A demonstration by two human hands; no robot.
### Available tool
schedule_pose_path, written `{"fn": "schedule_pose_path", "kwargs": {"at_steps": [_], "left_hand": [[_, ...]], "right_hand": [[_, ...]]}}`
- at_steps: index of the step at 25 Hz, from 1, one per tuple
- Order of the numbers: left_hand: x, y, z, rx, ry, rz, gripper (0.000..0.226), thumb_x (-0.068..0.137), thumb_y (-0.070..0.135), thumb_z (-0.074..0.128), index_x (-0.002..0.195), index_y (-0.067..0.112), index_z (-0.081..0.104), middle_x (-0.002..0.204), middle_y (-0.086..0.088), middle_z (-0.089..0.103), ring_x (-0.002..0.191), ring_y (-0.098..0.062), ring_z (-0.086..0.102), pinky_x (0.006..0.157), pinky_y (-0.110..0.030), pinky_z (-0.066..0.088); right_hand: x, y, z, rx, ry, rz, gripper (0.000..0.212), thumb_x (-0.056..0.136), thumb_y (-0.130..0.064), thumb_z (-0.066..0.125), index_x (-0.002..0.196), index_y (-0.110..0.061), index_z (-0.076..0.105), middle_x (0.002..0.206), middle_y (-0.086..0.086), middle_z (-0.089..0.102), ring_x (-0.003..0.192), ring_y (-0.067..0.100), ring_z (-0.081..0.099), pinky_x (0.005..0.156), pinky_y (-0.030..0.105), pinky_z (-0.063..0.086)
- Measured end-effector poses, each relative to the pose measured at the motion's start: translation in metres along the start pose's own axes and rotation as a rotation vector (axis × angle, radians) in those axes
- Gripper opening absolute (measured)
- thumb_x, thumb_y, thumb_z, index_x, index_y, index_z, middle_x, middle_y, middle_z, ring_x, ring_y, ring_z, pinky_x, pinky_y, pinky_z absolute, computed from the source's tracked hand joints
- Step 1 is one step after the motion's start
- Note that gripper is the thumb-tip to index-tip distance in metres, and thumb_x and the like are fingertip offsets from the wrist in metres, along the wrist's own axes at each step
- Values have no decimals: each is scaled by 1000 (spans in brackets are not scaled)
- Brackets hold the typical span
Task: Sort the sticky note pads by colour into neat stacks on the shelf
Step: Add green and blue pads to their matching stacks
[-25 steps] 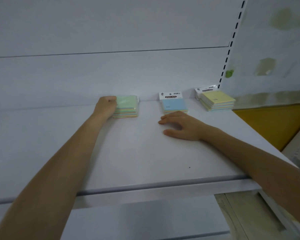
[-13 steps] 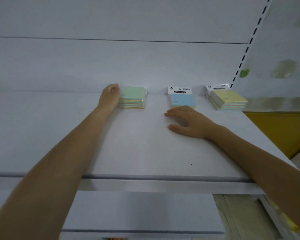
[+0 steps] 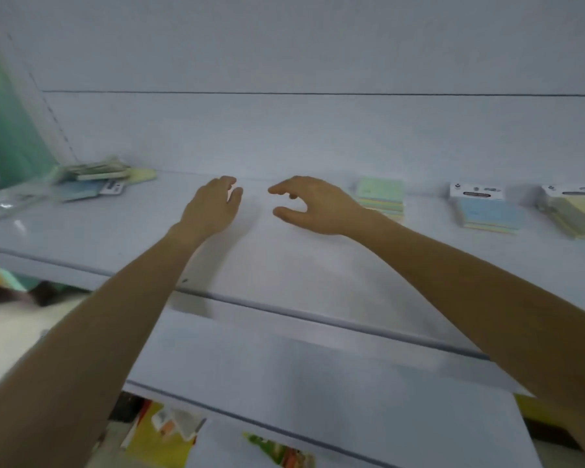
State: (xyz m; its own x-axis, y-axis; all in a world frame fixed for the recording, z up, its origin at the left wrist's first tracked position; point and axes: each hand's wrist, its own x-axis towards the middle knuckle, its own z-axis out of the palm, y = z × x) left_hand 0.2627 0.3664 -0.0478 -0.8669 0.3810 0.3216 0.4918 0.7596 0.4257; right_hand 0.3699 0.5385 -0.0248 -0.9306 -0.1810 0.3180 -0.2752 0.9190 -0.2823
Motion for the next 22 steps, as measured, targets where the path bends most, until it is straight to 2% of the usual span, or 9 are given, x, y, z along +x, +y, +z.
{"fn": "schedule_pose_path", "kwargs": {"at_steps": [4, 10, 17, 20, 22], "left_hand": [[-27, -99, -65, 197, 27, -44, 43, 96, 31, 34, 134, 11, 41, 139, -15, 47, 127, -34, 42, 104, -47, 37], [-45, -221, -125, 243, 42, -170, 41, 97, 29, 35, 134, 12, 42, 140, -16, 44, 128, -35, 39, 104, -47, 35], [-15, -318, -156, 305, 62, -266, 41, 96, 28, 37, 133, 12, 43, 138, -17, 45, 128, -35, 39, 103, -48, 36], [6, -351, -165, 328, 52, -342, 42, 96, 29, 35, 136, 14, 40, 138, -19, 44, 128, -37, 37, 103, -50, 35], [17, -370, -165, 382, -32, -392, 46, 96, 35, 33, 139, 20, 35, 143, -16, 40, 132, -36, 32, 106, -49, 31]], "right_hand": [[74, -81, 68, 8, -98, -21, 43, 92, -39, 47, 132, -22, 45, 134, 0, 52, 121, 18, 49, 101, 32, 39], [150, -160, 138, 53, -165, -39, 39, 93, -34, 45, 130, -21, 47, 132, 3, 53, 120, 20, 49, 100, 33, 38], [258, -174, 188, 132, -97, 3, 36, 93, -30, 47, 124, -14, 52, 127, 9, 55, 113, 24, 52, 96, 32, 40], [304, -184, 208, 122, -38, -77, 34, 91, -24, 49, 121, -11, 56, 129, 10, 55, 119, 27, 49, 100, 34, 38], [328, -195, 221, 30, -58, -169, 35, 91, -26, 47, 122, -11, 56, 132, 10, 55, 123, 29, 46, 105, 37, 35]]}}
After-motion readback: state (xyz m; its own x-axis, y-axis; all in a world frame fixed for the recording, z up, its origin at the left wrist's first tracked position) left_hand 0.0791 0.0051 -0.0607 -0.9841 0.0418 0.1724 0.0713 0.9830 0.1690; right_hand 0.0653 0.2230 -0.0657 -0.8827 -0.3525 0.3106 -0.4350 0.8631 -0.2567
